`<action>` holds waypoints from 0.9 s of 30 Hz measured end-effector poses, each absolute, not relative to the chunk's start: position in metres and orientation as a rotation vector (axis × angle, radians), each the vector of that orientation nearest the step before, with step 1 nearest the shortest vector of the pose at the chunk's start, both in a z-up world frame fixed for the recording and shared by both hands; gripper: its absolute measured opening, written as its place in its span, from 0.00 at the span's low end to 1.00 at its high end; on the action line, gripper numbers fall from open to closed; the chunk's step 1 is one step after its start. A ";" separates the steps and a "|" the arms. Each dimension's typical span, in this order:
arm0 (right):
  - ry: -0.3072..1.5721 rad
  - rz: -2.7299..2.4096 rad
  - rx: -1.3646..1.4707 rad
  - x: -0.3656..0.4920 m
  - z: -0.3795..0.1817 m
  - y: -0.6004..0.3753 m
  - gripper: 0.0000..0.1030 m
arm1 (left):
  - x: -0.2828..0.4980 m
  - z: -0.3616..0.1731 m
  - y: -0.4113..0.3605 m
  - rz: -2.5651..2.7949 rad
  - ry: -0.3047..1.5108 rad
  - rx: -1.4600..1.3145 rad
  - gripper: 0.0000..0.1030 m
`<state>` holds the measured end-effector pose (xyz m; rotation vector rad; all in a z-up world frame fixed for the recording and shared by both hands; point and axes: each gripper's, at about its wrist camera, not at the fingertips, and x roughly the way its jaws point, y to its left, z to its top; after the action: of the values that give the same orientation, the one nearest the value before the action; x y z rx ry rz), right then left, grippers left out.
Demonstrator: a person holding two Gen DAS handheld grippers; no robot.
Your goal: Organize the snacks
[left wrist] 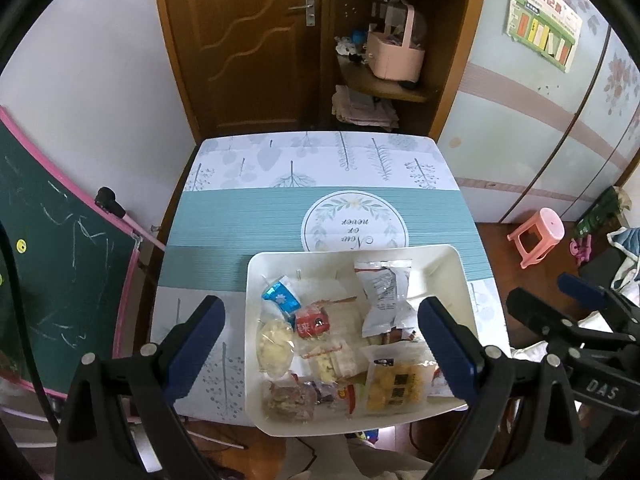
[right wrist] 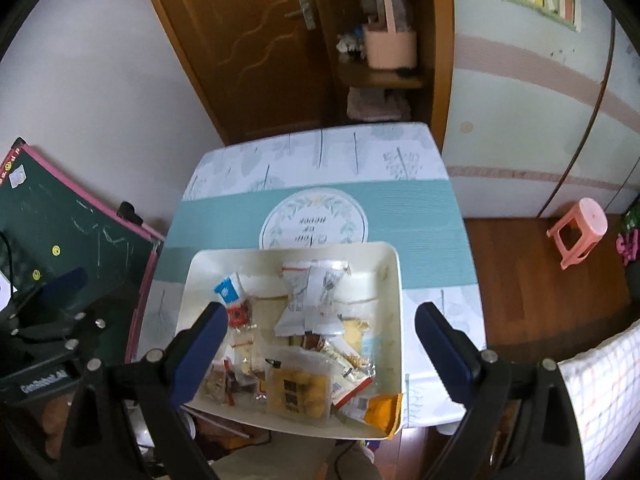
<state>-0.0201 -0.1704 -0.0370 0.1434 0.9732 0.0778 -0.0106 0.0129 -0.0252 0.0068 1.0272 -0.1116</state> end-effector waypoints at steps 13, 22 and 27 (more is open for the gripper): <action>0.904 0.073 0.100 -0.033 -0.018 -0.159 0.93 | -0.021 -0.016 0.010 -0.055 1.010 0.036 0.94; 0.902 0.064 0.096 -0.034 -0.017 -0.158 0.93 | -0.021 -0.011 0.012 -0.034 0.992 0.038 0.94; 0.901 0.063 0.105 -0.031 -0.016 -0.162 0.93 | -0.020 -0.011 0.010 -0.036 0.995 0.043 0.94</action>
<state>-0.0310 -0.1624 -0.0164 0.1045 0.9005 0.0631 -0.0195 0.0098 -0.0115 0.0432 0.9946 -0.0358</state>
